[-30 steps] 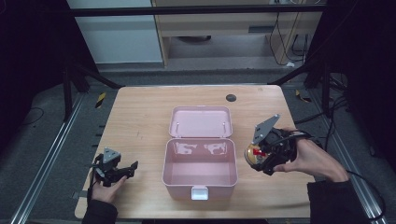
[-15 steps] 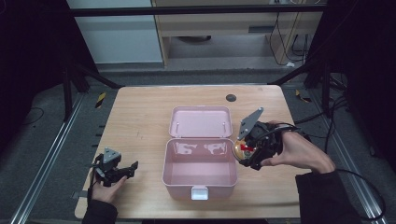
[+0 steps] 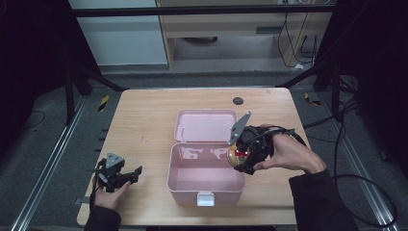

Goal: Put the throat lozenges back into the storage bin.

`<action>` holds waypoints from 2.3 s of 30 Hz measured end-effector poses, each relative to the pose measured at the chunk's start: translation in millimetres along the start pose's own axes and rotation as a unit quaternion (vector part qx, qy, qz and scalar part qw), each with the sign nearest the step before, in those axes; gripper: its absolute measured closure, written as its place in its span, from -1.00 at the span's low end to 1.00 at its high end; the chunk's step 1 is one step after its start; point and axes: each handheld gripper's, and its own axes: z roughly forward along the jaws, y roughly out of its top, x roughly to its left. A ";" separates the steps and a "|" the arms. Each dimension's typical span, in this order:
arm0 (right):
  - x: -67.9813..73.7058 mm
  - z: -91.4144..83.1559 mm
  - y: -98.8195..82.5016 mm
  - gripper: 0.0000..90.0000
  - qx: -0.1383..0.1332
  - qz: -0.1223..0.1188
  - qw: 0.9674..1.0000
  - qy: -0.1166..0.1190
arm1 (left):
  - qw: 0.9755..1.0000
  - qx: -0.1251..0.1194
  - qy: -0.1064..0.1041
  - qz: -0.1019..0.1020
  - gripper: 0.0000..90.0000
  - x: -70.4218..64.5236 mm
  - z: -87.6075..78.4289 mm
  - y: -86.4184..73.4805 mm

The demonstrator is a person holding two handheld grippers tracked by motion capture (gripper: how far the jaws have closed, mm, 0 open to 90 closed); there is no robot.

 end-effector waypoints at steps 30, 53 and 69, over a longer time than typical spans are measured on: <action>4.1 55.9 8.1 -0.54 0.020 -0.019 0.999 0.033 | 1.000 -0.001 0.000 0.001 -0.45 0.5 -0.7 -0.1; 5.4 94.0 -3.9 -0.54 0.042 -0.016 0.998 0.052 | 1.000 0.001 0.000 0.003 -0.45 0.1 0.5 -0.2; 6.6 102.4 -3.7 -0.61 0.060 -0.018 0.996 0.056 | 1.000 0.002 -0.001 0.003 -0.45 0.1 1.0 -0.4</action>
